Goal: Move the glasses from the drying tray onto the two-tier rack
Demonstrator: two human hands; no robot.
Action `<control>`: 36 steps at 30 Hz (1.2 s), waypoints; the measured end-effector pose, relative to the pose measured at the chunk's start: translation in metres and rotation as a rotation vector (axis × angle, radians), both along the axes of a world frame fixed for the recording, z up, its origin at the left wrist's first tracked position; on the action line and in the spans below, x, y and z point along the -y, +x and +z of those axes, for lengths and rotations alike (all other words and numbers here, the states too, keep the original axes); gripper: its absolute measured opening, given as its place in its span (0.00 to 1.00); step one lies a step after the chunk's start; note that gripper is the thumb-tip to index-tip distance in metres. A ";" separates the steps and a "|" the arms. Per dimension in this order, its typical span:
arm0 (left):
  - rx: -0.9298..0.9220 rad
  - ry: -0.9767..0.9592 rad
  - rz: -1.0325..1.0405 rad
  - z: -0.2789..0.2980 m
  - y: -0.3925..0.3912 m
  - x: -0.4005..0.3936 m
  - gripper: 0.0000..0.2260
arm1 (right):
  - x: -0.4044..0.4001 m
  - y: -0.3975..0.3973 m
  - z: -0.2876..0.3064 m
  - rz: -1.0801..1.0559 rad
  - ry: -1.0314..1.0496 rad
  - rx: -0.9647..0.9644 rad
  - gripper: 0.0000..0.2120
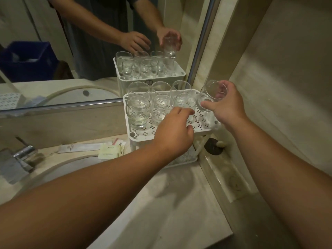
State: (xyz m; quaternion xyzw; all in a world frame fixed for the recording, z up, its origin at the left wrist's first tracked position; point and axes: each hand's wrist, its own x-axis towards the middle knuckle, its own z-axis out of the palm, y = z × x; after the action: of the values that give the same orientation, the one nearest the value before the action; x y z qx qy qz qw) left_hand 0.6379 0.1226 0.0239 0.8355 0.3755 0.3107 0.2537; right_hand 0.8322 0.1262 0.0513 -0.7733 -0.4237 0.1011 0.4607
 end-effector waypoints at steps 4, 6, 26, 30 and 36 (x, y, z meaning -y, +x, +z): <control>0.140 -0.055 -0.075 -0.004 -0.013 0.016 0.20 | 0.028 -0.023 0.010 -0.007 0.047 0.047 0.40; 0.179 -0.099 -0.073 -0.007 -0.018 0.024 0.20 | 0.042 -0.036 0.014 -0.016 0.088 0.056 0.39; 0.059 -0.620 -0.108 -0.102 -0.080 0.057 0.26 | 0.127 -0.140 -0.125 -0.107 0.014 -0.177 0.37; 0.004 -0.648 -0.109 -0.123 -0.083 0.054 0.27 | 0.116 -0.144 -0.155 -0.163 -0.019 -0.340 0.37; -0.064 -0.661 -0.099 -0.136 -0.075 0.039 0.28 | 0.089 -0.139 -0.176 -0.230 0.009 -0.413 0.37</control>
State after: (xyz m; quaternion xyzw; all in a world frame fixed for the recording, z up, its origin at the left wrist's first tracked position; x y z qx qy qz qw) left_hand 0.5632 0.0831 -0.1122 0.7346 0.4228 0.1329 0.5137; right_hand 0.6936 0.0372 -0.1251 -0.7771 -0.2302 0.2022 0.5497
